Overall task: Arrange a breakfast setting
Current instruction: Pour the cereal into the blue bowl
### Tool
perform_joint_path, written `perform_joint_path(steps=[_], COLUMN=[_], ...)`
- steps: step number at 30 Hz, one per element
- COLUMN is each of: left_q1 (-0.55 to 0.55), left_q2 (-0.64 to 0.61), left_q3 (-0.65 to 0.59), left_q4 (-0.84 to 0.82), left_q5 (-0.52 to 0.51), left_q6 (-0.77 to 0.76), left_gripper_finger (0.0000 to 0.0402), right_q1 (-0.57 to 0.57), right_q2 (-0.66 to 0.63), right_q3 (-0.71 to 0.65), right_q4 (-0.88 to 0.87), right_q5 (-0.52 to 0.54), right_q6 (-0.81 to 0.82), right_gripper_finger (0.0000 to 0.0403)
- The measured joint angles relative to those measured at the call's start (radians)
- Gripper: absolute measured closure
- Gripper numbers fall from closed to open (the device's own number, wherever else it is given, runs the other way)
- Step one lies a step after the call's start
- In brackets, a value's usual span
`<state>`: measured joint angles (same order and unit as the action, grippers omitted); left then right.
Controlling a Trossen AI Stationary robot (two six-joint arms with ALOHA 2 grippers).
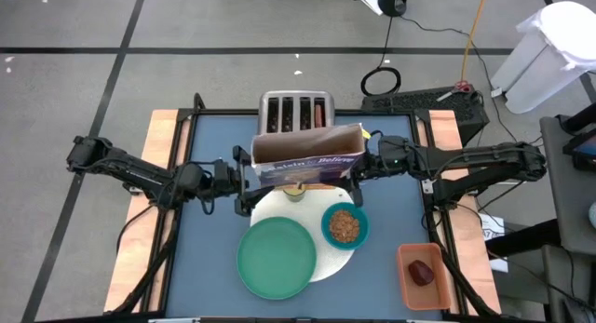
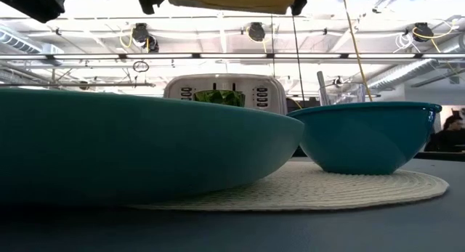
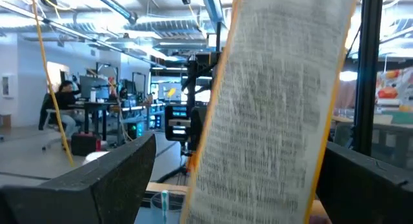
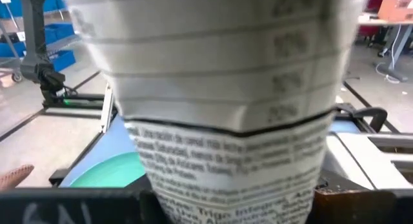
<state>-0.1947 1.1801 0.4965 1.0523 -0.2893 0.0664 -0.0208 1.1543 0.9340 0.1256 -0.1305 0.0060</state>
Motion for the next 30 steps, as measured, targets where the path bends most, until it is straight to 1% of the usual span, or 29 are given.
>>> perform_joint_path(steps=[5,8,13,15,23,27,30], left_q1=[0.000,0.000,0.000,0.000,0.006,0.005,0.006], left_q2=[0.000,0.000,0.002,0.020,0.160,0.175,0.177], left_q3=[0.000,0.000,0.000,0.006,0.119,0.132,0.132], left_q4=[0.000,-0.001,-0.001,0.003,-0.014,-0.016,-0.058], left_q5=[0.000,0.000,0.000,0.000,-0.001,0.000,-0.001], left_q6=[-0.100,-0.123,-0.125,-0.126,-0.113,-0.088,-0.095], left_gripper_finger=[0.0018,0.0018,0.0018,0.0018,0.0018,0.0018,0.0018], right_q1=[0.000,0.000,0.000,0.000,0.000,0.000,0.000], right_q2=[0.002,0.003,0.003,0.009,0.016,0.013,0.014], right_q3=[0.000,0.000,0.000,0.000,0.001,0.001,0.002], right_q4=[0.006,0.007,0.011,0.013,0.004,-0.005,-0.021], right_q5=[0.000,0.000,-0.001,-0.001,-0.004,-0.005,-0.007], right_q6=[-0.002,-0.002,0.005,0.008,0.008,0.008,0.008], right_gripper_finger=[0.0264,0.0264,0.0264,0.0264,0.0264,0.0264,0.0264])
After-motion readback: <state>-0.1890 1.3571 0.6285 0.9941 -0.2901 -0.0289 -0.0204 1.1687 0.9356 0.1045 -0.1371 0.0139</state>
